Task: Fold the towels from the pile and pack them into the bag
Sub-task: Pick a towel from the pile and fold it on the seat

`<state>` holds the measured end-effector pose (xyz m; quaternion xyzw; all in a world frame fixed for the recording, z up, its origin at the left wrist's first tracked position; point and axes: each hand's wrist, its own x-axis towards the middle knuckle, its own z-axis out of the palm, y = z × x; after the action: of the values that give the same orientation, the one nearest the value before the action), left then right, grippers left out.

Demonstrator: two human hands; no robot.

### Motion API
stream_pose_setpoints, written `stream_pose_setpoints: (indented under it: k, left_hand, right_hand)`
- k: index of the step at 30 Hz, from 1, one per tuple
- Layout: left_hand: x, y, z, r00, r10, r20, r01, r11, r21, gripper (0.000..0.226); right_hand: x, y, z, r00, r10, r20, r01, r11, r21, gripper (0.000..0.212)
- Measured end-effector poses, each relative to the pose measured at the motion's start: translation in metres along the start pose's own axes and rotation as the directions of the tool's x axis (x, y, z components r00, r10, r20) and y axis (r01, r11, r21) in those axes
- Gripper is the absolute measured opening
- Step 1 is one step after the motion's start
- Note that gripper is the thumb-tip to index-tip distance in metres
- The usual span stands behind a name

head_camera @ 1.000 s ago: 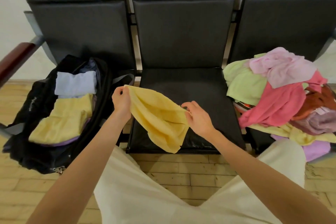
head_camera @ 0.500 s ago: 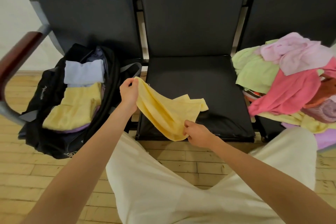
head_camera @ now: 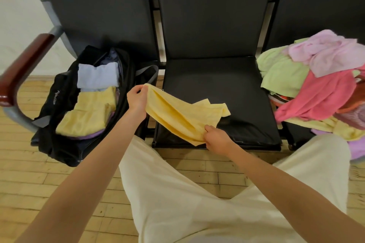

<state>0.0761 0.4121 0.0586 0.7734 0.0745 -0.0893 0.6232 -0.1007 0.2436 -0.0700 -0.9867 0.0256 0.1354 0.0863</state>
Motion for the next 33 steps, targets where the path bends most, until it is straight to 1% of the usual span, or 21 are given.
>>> stream_pose_setpoints:
  k: [2,4,6,8,11,13,14,16,18,19,21,22,23,25,27,29,30,32,33]
  left_hand:
    - [0.002,-0.002,-0.005,1.000,-0.017,-0.023,0.017,1.000,0.001,0.016]
    - [0.004,-0.003,-0.011,0.999,-0.028,-0.038,0.028,1.000,0.014,0.020]
    - [0.006,-0.004,-0.014,0.998,-0.041,-0.052,0.041,0.999,0.008,0.022]
    - [0.006,0.002,-0.014,0.998,-0.036,-0.053,0.036,0.999,-0.011,0.020]
    - [0.003,0.020,-0.007,0.998,0.040,-0.044,-0.040,0.999,-0.001,0.018]
    - [0.003,0.036,-0.001,0.992,0.127,-0.027,-0.127,0.992,0.015,0.016]
    - [0.003,0.042,0.001,0.986,0.167,-0.023,-0.166,0.985,0.037,0.015]
    - [0.005,0.051,0.005,0.972,0.236,-0.011,-0.233,0.965,0.119,0.016]
    - [0.006,0.054,0.004,0.960,0.277,0.046,-0.280,0.928,0.247,0.022]
    - [0.007,0.053,0.003,0.953,0.286,0.102,-0.304,0.891,0.337,0.023]
    - [0.008,0.050,-0.002,0.946,0.253,0.201,-0.320,0.816,0.482,0.021]
    - [0.009,0.049,-0.004,0.953,0.198,0.231,-0.291,0.814,0.503,0.019]
    - [0.009,0.048,-0.005,0.959,0.125,0.255,-0.241,0.834,0.496,0.018]
    - [0.011,0.045,-0.006,0.958,0.018,0.286,-0.161,0.859,0.485,0.019]
    - [0.013,0.043,-0.005,0.954,0.016,0.301,-0.193,0.800,0.569,0.018]
    - [0.015,0.041,-0.005,0.945,0.099,0.311,-0.293,0.675,0.677,0.013]
    - [0.016,0.039,-0.005,0.935,0.155,0.318,-0.344,0.607,0.716,0.011]
    - [0.017,0.036,-0.004,0.905,0.278,0.324,-0.423,0.486,0.765,0.012]
    - [0.018,0.034,-0.004,0.888,0.338,0.313,-0.445,0.453,0.772,0.013]
  right_hand:
    - [-0.004,0.010,-0.011,0.997,0.066,-0.046,-0.060,0.991,0.117,0.008]
    - [-0.007,0.023,-0.025,0.972,0.192,-0.136,-0.149,0.949,0.277,0.014]
    - [-0.010,0.037,-0.043,0.921,0.307,-0.242,-0.184,0.886,0.425,0.017]
    - [-0.011,0.049,-0.064,0.857,0.380,-0.348,-0.163,0.841,0.516,0.017]
    - [-0.010,0.062,-0.095,0.737,0.445,-0.509,-0.091,0.811,0.578,0.021]
    - [-0.008,0.068,-0.111,0.673,0.481,-0.562,-0.061,0.794,0.605,0.022]
    - [-0.007,0.070,-0.118,0.659,0.497,-0.564,-0.062,0.784,0.617,0.021]
    - [-0.006,0.077,-0.126,0.671,0.481,-0.564,-0.061,0.794,0.605,0.015]
    - [-0.010,0.085,-0.129,0.728,0.407,-0.552,-0.070,0.844,0.531,0.009]
    - [-0.012,0.090,-0.129,0.769,0.363,-0.527,-0.088,0.875,0.476,0.005]
    - [-0.018,0.100,-0.128,0.842,0.281,-0.461,-0.127,0.933,0.335,0.006]
    - [-0.019,0.105,-0.128,0.865,0.255,-0.432,-0.142,0.951,0.275,0.010]
    - [-0.022,0.109,-0.128,0.876,0.243,-0.417,-0.152,0.959,0.239,0.012]
    - [-0.026,0.115,-0.132,0.868,0.243,-0.433,-0.157,0.962,0.225,0.015]
    - [-0.029,0.119,-0.136,0.844,0.245,-0.477,-0.159,0.964,0.214,0.016]
    - [-0.031,0.119,-0.143,0.828,0.233,-0.509,-0.165,0.970,0.177,0.016]
    - [-0.031,0.118,-0.147,0.822,0.246,-0.513,-0.174,0.967,0.185,0.017]
    - [-0.032,0.117,-0.155,0.810,0.284,-0.512,-0.201,0.956,0.212,0.019]
    - [-0.034,0.118,-0.157,0.797,0.311,-0.517,-0.216,0.947,0.238,0.022]
